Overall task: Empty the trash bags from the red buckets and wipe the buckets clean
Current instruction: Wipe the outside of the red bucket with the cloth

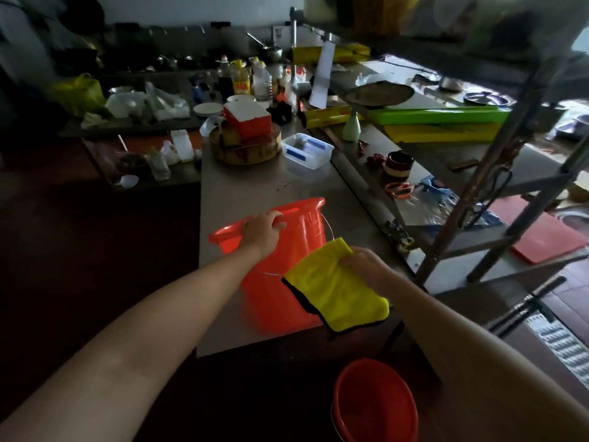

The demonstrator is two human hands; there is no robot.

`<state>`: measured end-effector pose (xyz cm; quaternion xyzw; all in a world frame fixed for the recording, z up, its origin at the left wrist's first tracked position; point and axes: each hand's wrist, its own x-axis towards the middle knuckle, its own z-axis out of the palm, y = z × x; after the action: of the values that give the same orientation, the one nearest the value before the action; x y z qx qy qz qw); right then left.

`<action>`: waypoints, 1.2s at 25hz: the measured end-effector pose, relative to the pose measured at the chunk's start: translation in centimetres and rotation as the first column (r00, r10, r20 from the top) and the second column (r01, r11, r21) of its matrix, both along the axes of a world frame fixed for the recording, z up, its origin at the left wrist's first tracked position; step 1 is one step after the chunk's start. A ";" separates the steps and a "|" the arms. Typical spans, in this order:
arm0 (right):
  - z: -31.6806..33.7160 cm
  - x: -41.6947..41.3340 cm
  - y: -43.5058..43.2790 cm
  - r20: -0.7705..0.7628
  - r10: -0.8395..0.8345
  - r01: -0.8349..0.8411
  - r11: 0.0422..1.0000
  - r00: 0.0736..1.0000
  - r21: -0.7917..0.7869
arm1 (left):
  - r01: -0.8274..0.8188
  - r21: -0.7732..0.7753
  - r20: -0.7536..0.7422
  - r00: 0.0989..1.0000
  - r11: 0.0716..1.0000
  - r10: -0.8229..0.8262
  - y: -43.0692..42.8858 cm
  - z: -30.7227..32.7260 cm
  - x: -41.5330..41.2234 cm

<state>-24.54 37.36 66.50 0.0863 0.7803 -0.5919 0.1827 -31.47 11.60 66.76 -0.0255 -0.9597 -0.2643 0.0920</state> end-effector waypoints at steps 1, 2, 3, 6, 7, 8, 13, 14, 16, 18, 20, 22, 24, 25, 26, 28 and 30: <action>-0.6 -0.7 -0.8 0.028 -0.009 0.009 1.000 1.000 -0.026 | -0.025 0.047 0.029 0.999 0.999 0.024 -0.9 0.1 -1.0; -1.1 -1.2 -1.7 0.048 -0.022 0.025 0.998 0.999 -0.054 | -0.043 0.089 0.066 0.997 0.995 0.037 -1.9 0.0 -1.9; -1.3 -1.9 -2.6 0.060 -0.046 0.051 0.996 0.997 -0.077 | -0.049 0.127 0.104 0.994 0.991 0.036 -3.1 -0.3 -2.8; -1.7 -3.5 -4.9 0.095 -0.122 0.129 0.989 0.988 -0.078 | -0.024 0.150 0.152 0.988 0.988 0.001 -5.5 -1.9 -4.3; -2.2 -4.1 -5.8 0.114 -0.138 0.145 0.987 0.984 -0.063 | -0.007 0.114 0.113 0.994 0.993 -0.006 -6.2 -2.5 -4.5; -2.6 -4.5 -6.7 0.130 -0.146 0.153 0.987 0.981 -0.044 | 0.023 0.051 0.051 0.998 0.998 -0.025 -6.8 -3.2 -4.5; -3.4 -6.6 -11.1 0.135 -0.182 0.175 0.983 0.974 0.056 | 0.389 -0.419 0.264 0.917 0.821 -0.300 -12.2 -6.1 -3.3; -3.4 -7.2 -11.7 0.135 -0.174 0.166 0.984 0.975 0.068 | 0.417 -0.459 0.293 0.905 0.784 -0.309 -13.3 -6.4 -3.3; -3.6 -8.3 -12.9 0.142 -0.156 0.140 0.983 0.977 0.118 | 0.426 -0.506 0.298 0.902 0.750 -0.312 -14.8 -7.2 -3.7; -3.9 -9.1 -13.9 0.152 -0.164 0.135 0.974 0.975 0.184 | 0.432 -0.513 0.259 0.902 0.742 -0.346 -15.4 -7.7 -4.4; -4.4 -9.8 -13.9 0.146 -0.188 0.156 0.965 0.971 0.210 | 0.446 -0.463 0.149 0.891 0.766 -0.428 -15.8 -7.9 -5.4; -4.8 -10.6 -13.6 0.149 -0.210 0.175 0.960 0.966 0.218 | 0.417 -0.337 0.058 0.904 0.844 -0.423 -16.8 -7.1 -6.8; -4.6 -10.8 -13.6 0.146 -0.219 0.178 0.952 0.965 0.249 | 0.260 -0.287 -0.050 0.957 0.922 -0.286 -17.9 -5.9 -8.2; -4.4 -10.9 -13.9 0.137 -0.226 0.183 0.945 0.964 0.271 | 0.184 -0.331 -0.132 0.962 0.926 -0.238 -18.3 -5.6 -8.7; -4.2 -11.0 -14.0 0.120 -0.229 0.188 0.942 0.966 0.277 | 0.160 -0.419 -0.194 0.946 0.894 -0.260 -18.6 -5.7 -9.0; -4.0 -12.0 -14.5 0.082 -0.233 0.207 0.947 0.969 0.245 | 0.208 -0.568 -0.247 0.880 0.797 -0.406 -18.5 -6.4 -9.5; -3.4 -13.2 -15.1 0.050 -0.218 0.204 0.958 0.975 0.202 | 0.271 -0.584 -0.193 0.869 0.765 -0.456 -17.9 -7.3 -8.9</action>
<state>-37.78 22.29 63.05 0.2078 0.8138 -0.5251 0.1370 -40.40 -6.32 59.42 -0.2814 -0.9418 0.0114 0.1833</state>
